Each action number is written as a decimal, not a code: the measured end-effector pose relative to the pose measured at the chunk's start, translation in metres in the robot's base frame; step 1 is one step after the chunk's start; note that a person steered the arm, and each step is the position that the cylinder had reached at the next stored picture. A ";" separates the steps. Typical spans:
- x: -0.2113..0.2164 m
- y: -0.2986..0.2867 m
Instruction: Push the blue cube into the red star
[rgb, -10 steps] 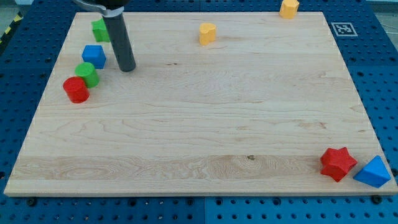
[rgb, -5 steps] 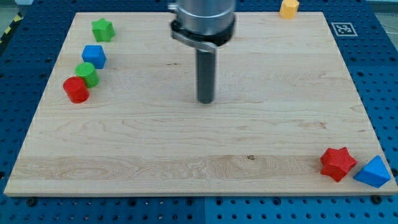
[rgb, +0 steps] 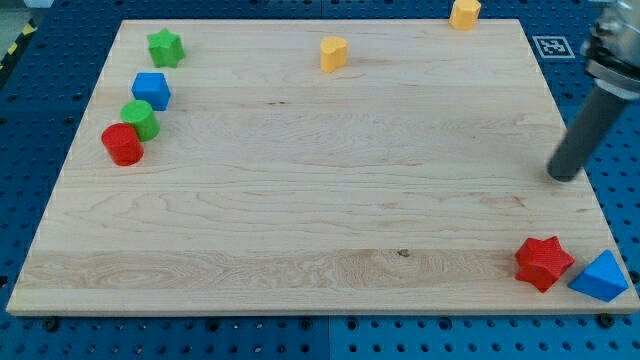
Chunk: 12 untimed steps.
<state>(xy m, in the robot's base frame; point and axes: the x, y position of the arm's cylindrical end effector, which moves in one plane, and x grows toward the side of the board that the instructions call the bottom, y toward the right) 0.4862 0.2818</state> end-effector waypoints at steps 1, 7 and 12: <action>0.033 0.043; 0.089 0.018; 0.075 -0.024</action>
<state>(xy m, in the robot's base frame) 0.5614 0.2577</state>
